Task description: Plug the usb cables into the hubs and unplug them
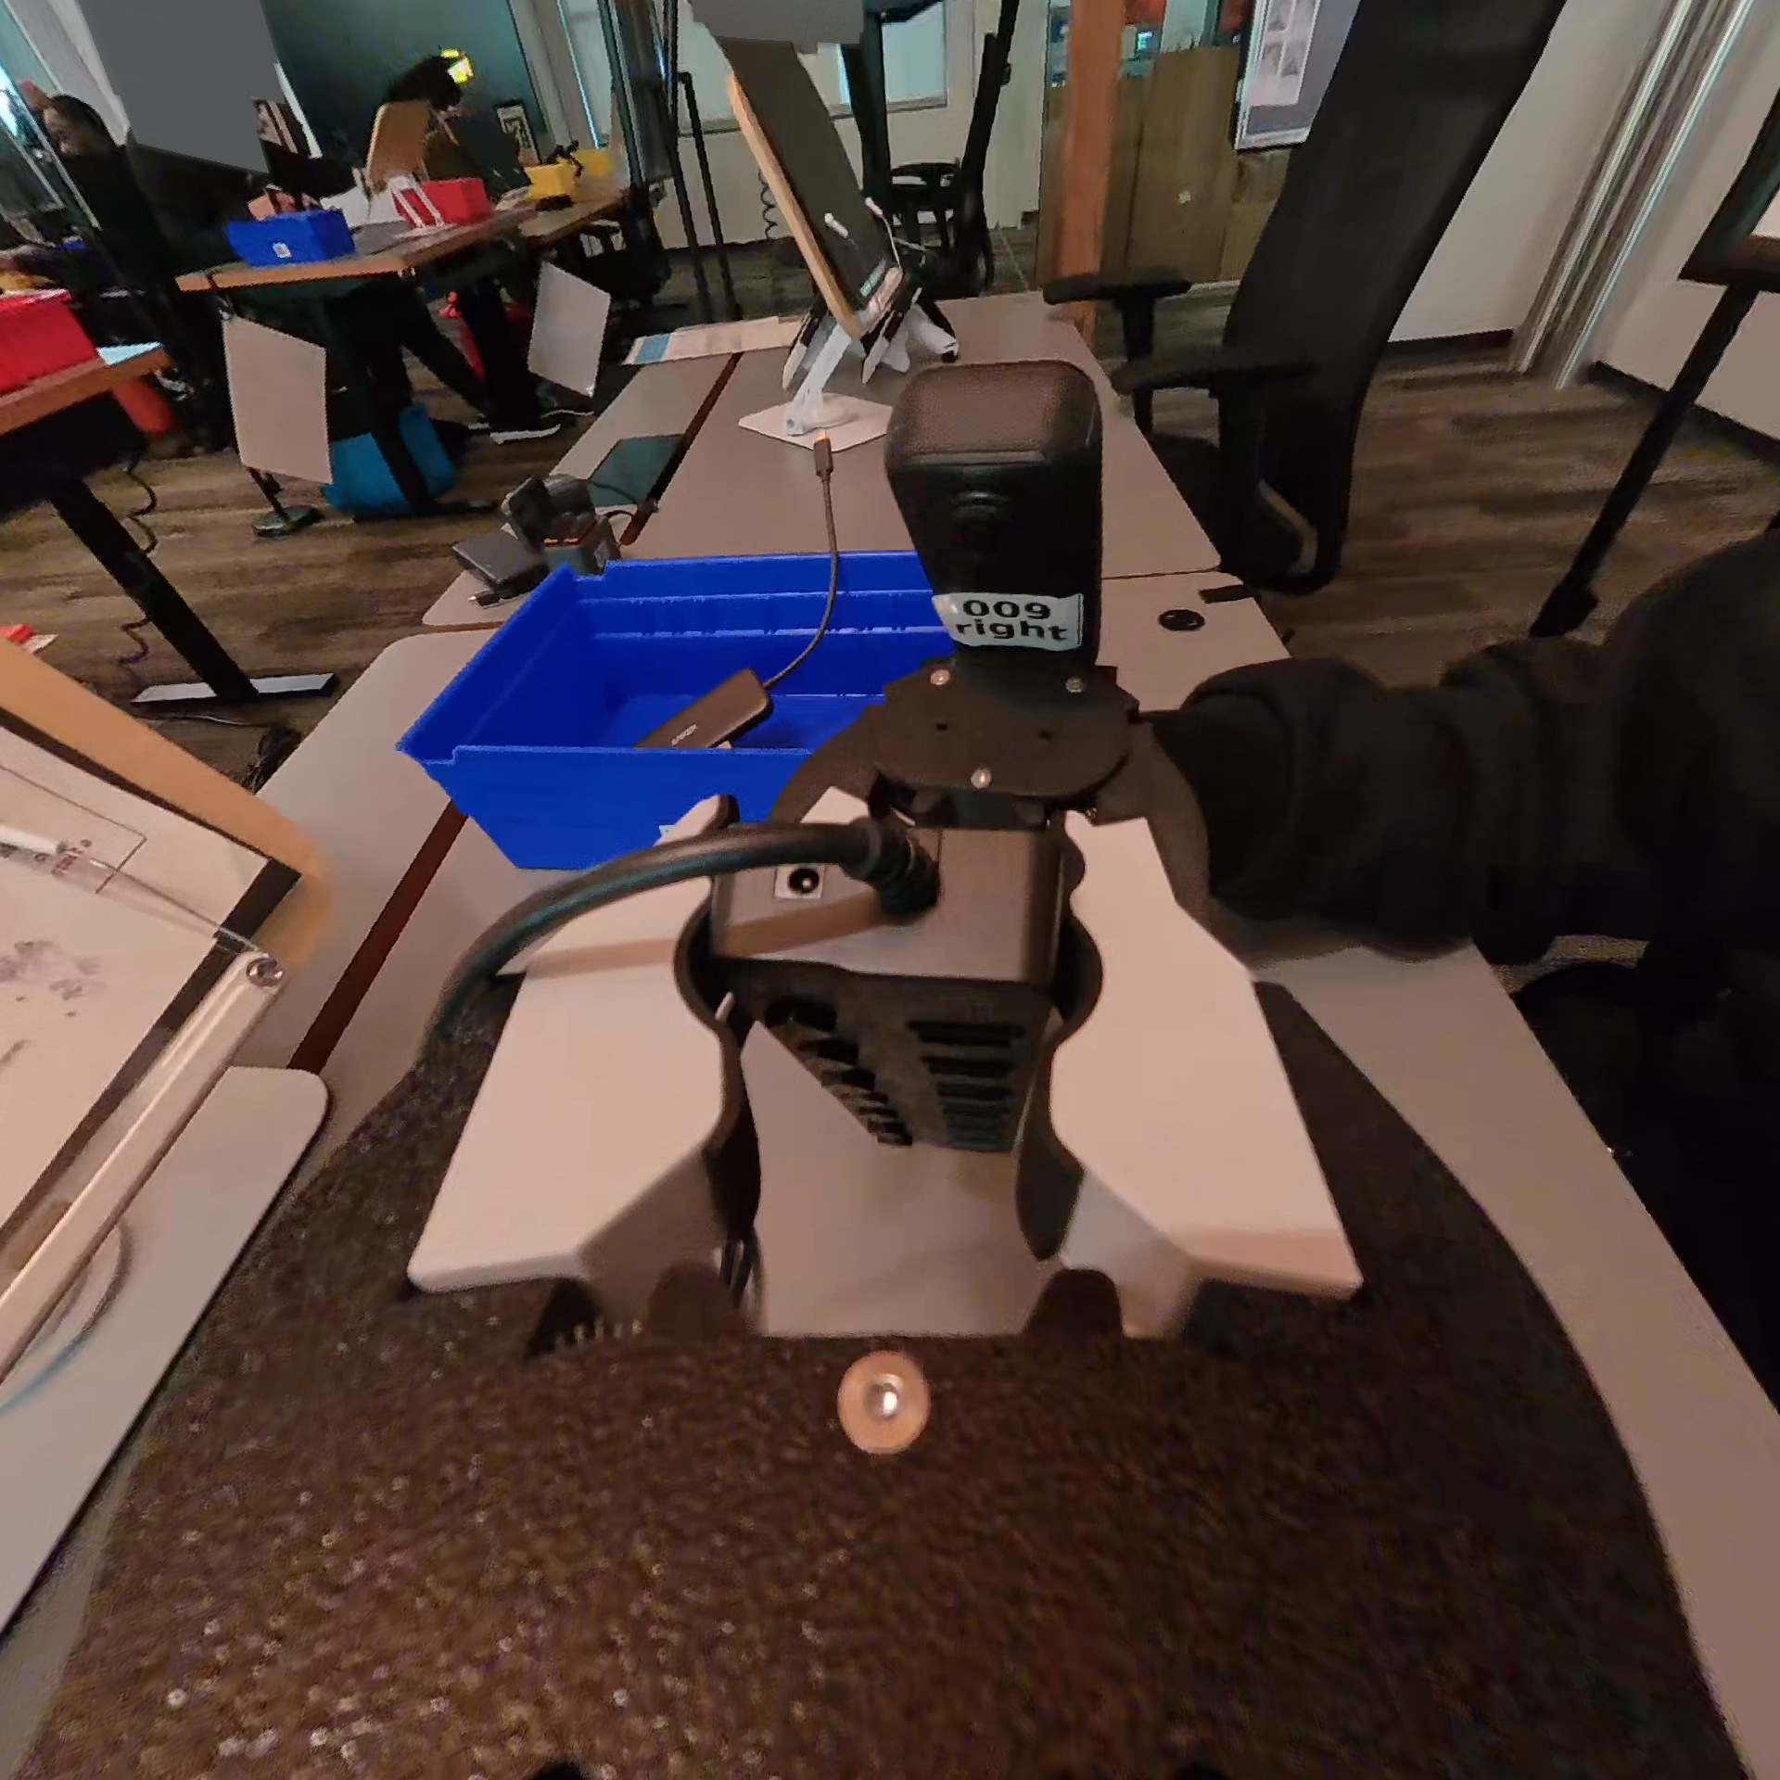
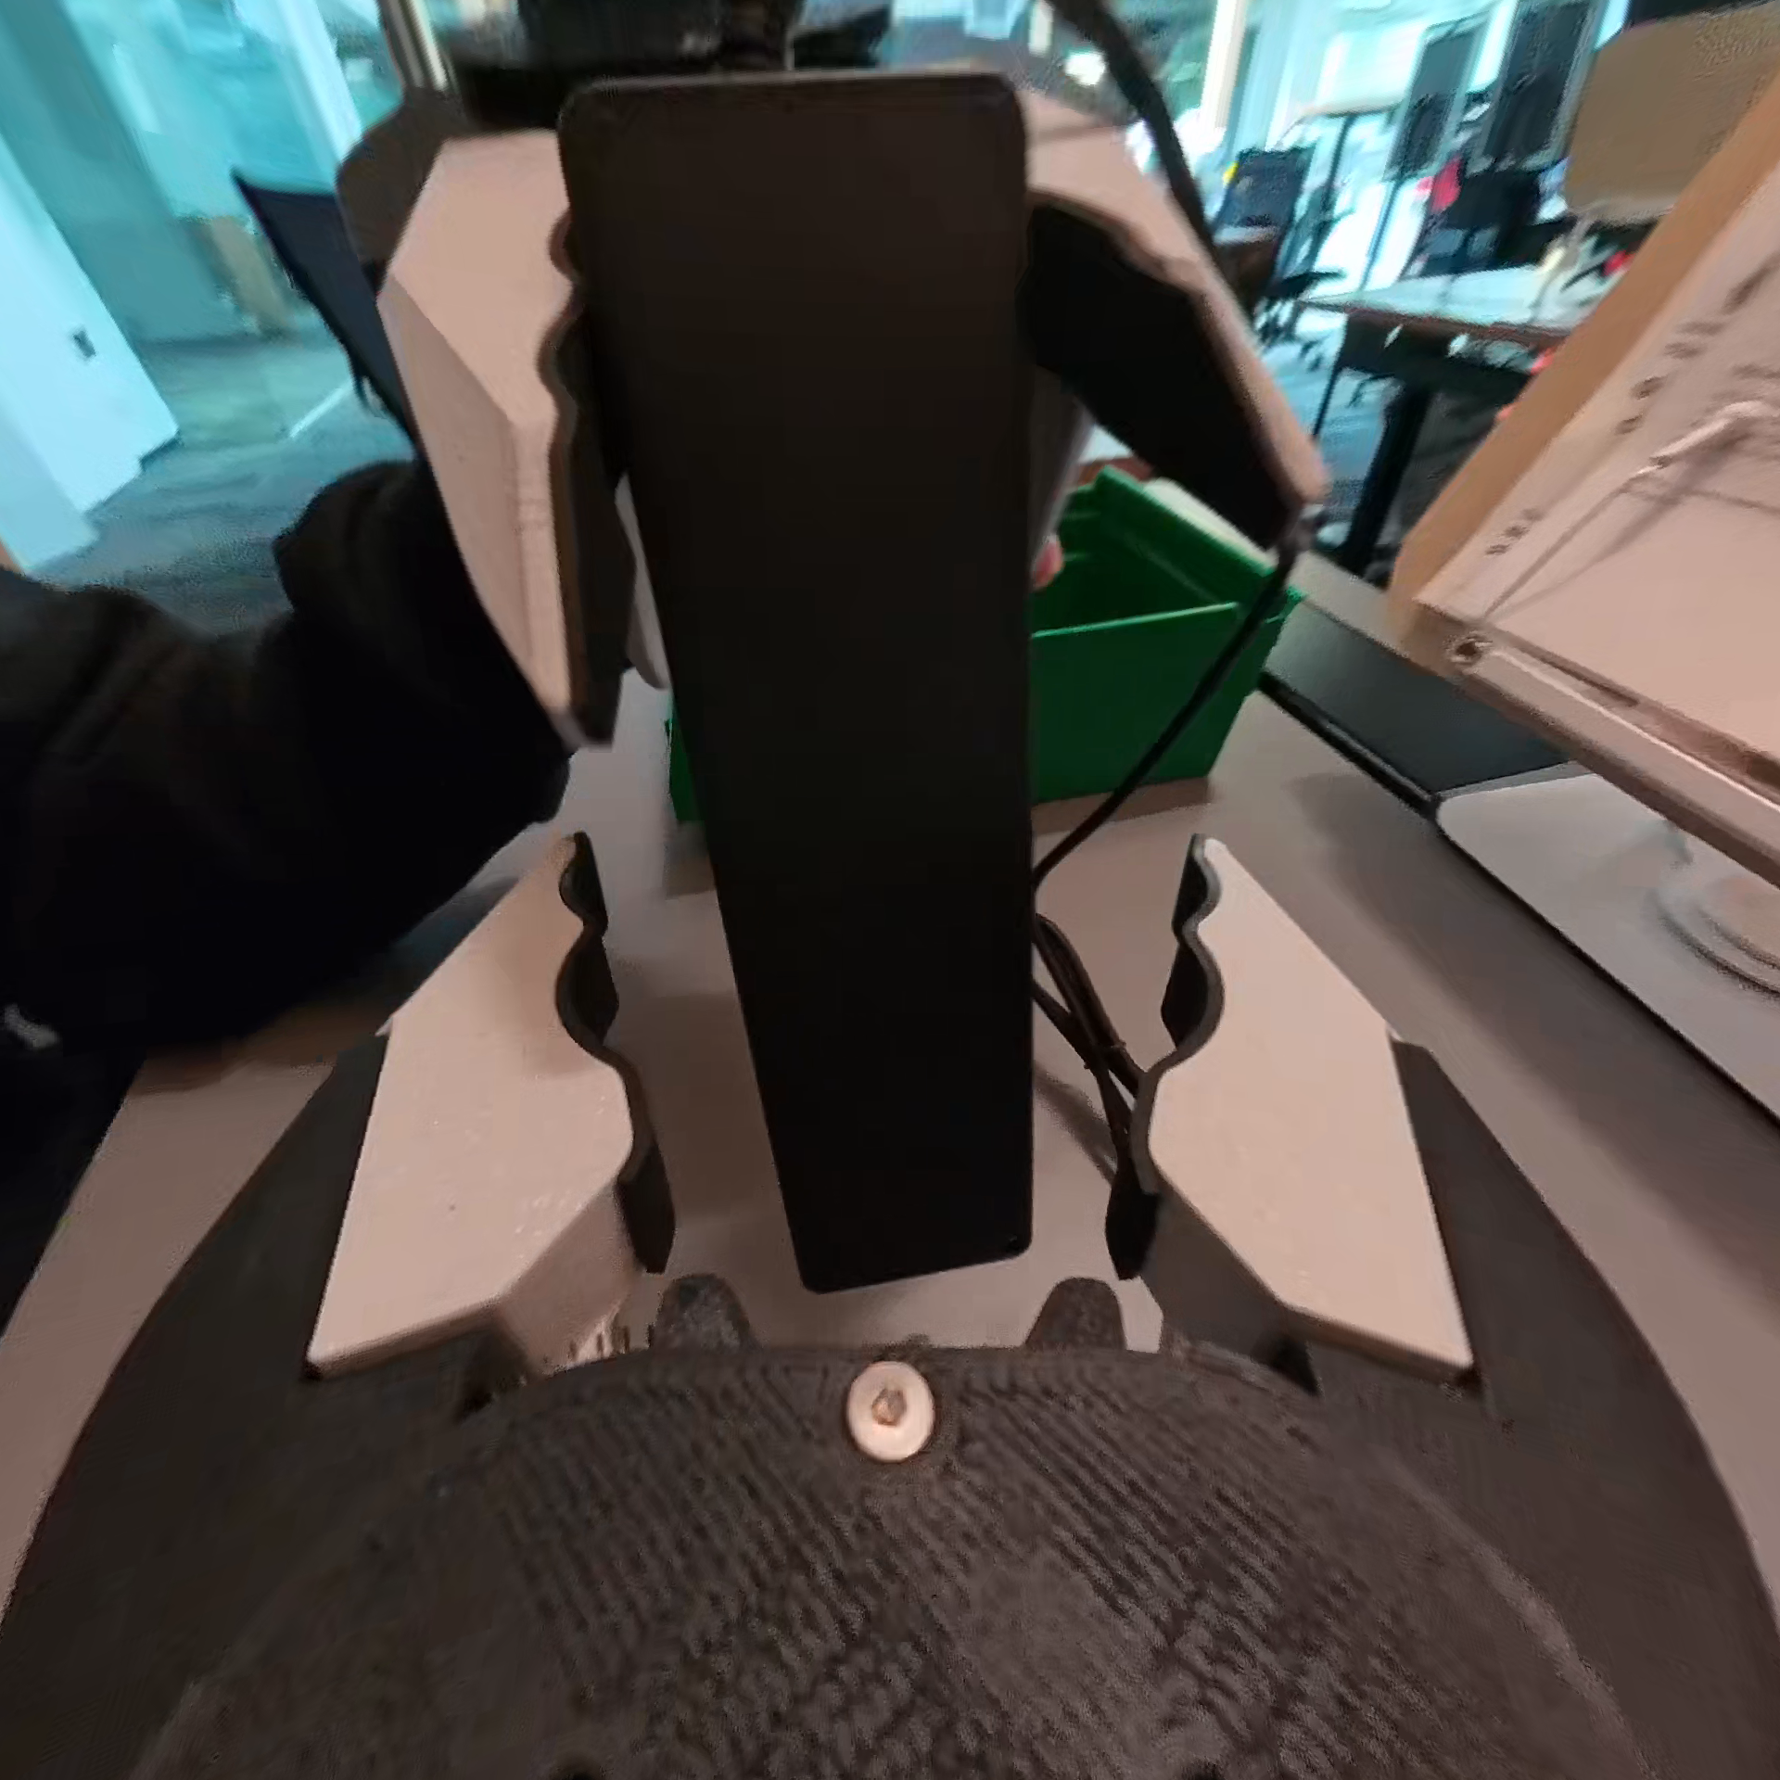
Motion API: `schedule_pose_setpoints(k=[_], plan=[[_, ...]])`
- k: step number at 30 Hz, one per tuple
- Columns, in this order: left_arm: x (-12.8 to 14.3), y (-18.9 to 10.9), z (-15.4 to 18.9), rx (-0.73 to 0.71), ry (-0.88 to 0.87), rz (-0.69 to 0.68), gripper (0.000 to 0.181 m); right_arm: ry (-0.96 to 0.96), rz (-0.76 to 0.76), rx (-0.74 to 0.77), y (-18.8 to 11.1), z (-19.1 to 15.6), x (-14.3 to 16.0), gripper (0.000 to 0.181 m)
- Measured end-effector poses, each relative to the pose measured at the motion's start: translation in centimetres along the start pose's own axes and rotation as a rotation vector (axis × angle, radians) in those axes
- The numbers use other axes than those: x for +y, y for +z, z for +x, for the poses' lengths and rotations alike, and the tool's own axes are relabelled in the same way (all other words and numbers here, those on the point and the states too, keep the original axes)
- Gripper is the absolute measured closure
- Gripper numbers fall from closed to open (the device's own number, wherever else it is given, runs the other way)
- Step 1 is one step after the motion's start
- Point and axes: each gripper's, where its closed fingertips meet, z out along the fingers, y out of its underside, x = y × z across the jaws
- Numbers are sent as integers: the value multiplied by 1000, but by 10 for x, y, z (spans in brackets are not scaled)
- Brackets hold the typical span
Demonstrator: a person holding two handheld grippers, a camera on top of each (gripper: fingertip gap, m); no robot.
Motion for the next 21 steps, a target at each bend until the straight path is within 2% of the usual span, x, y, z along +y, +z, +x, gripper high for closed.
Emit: schedule_pose_setpoints(k=[3,6,10,17,21], plan=[[8,-2,1,36,-23,-13,120,-33,-50,-66,20,-12,8,67],[11,3,6,64,-7,-21,120,-28,-24,-55,26,-18,13,85],[20,16,23,143,22,-82,120,3,58,-34,19,-20,7,110],[22,26,35,180,64,-106,120,7,120,-31,13,-23,4,121],[22,26,34,125,69,-147,119,1,156,-37,12,-25,1,119]])
